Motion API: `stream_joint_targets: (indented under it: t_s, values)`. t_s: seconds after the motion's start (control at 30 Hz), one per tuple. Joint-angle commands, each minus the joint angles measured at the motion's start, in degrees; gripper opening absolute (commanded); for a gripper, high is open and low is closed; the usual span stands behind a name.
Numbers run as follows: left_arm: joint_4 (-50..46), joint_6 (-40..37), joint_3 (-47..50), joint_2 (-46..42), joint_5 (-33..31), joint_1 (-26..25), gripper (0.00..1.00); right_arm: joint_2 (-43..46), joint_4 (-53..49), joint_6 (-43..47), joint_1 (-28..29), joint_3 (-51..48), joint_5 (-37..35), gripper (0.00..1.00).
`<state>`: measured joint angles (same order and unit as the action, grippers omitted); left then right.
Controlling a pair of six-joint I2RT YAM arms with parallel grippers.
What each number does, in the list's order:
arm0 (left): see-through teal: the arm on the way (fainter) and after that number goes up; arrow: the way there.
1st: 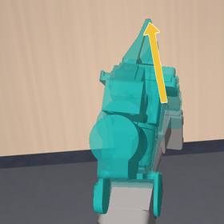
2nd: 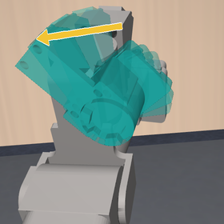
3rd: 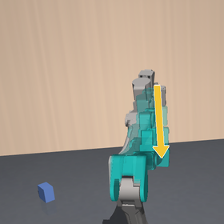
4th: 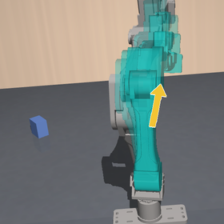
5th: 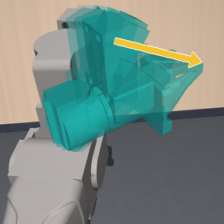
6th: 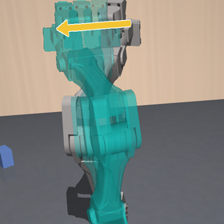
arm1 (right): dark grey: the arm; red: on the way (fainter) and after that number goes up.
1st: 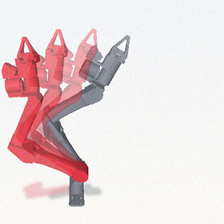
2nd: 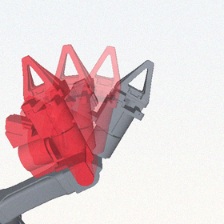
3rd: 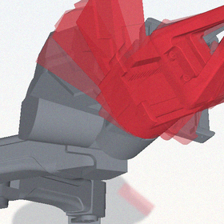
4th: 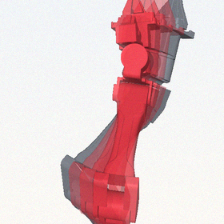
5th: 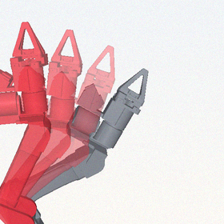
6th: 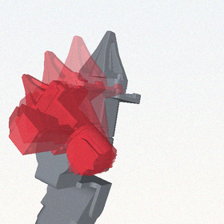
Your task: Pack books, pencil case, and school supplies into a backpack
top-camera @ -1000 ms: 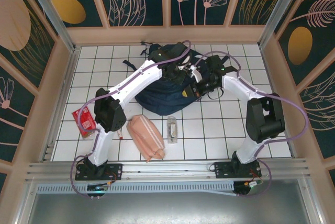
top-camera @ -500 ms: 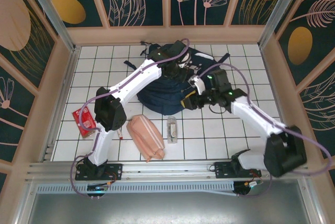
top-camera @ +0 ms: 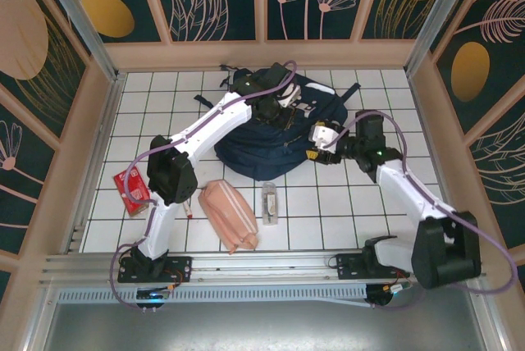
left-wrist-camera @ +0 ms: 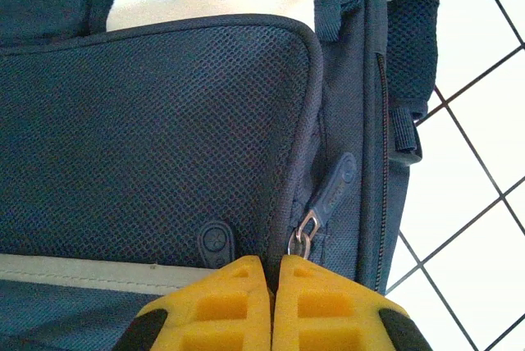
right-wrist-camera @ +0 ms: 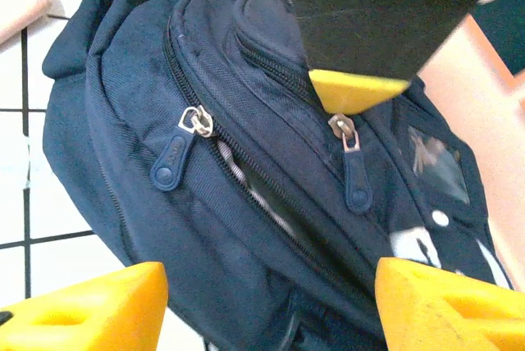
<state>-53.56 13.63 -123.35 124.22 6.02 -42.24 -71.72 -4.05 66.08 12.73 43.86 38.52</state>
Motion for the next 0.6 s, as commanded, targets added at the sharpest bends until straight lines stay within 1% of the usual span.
stream_joint_targets:
  t_s: [0.0, 0.1, 0.17, 0.27, 0.33, 0.43, 0.5, 0.57]
  values:
    - [3.50, -1.83, -0.31, -2.73, 3.27, 0.36, 0.00, -3.68, 1.03, 9.49, 0.29, 3.49, 4.10, 0.67]
    - [3.49, -2.20, -0.49, -2.68, 4.69, 0.35, 0.00, -6.80, 3.62, 10.79, 1.00, 3.21, 4.04, 0.66]
    - [3.52, -2.62, -0.49, -2.71, 6.22, 0.45, 0.00, -8.80, 4.83, 11.27, 1.22, 3.16, 3.98, 0.63]
    - [4.37, -2.38, -0.22, -2.82, 8.65, 0.88, 0.00, -11.60, 5.73, 12.18, 1.61, 3.09, 3.87, 0.61]
    - [5.98, -2.42, 0.33, -3.11, 10.70, 1.11, 0.00, -12.96, 9.87, 11.06, 2.34, 2.13, 2.31, 0.59]
    - [6.54, -2.90, 1.04, -3.35, 12.91, 1.12, 0.00, -13.54, 19.22, 8.04, 3.20, -0.70, 1.37, 0.58]
    - [6.71, -3.18, 1.53, -3.19, 13.39, 1.17, 0.00, -14.01, 22.06, 6.97, 3.44, -1.10, 0.93, 0.58]
    - [6.54, -3.17, 1.62, -2.79, 13.36, 1.24, 0.00, -13.69, 21.93, 6.47, 3.18, -0.95, 2.56, 0.59]
